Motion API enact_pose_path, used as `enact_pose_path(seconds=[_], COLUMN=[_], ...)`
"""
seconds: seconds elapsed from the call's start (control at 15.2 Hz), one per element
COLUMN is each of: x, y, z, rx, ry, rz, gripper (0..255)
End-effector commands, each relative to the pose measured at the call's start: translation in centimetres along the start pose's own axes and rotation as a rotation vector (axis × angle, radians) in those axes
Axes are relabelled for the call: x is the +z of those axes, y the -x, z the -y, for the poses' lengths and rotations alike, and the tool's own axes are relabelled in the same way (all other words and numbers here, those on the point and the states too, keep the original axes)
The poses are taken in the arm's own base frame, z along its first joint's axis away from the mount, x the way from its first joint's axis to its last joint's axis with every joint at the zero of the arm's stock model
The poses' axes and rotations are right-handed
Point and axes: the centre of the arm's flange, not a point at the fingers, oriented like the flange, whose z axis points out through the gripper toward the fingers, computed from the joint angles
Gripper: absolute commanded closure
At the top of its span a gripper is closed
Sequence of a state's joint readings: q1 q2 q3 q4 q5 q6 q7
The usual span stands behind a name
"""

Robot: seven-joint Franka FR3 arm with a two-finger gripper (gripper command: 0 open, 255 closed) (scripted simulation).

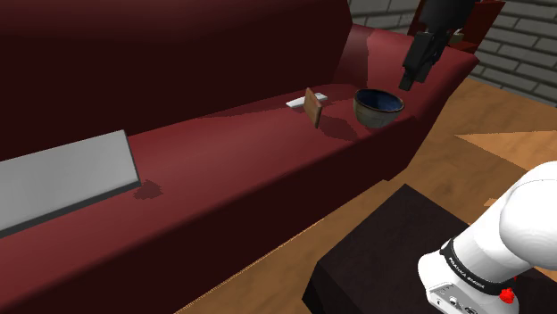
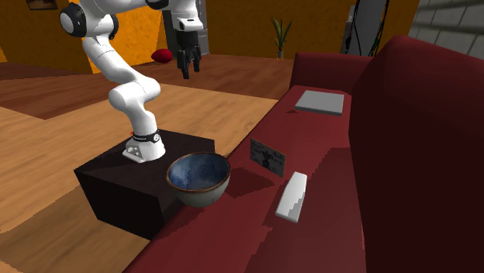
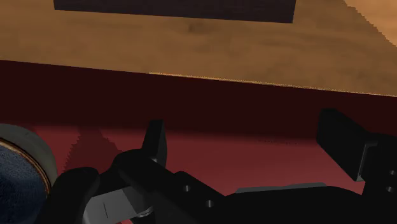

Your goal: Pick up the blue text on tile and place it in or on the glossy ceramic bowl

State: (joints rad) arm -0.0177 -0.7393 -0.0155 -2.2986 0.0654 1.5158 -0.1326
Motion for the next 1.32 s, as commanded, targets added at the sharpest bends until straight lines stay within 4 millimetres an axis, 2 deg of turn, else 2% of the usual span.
enact_pose_path(seconds=[0.0,0.59,1.25], x=[0.0,4.9,10.4], y=[0.0,-10.8,-22.2], z=[0.0,-2.2,-6.7], rx=[0.000,0.163,0.344], ry=[0.000,0.002,0.003], rz=[0.000,0.015,0.031], gripper=[0,0,0])
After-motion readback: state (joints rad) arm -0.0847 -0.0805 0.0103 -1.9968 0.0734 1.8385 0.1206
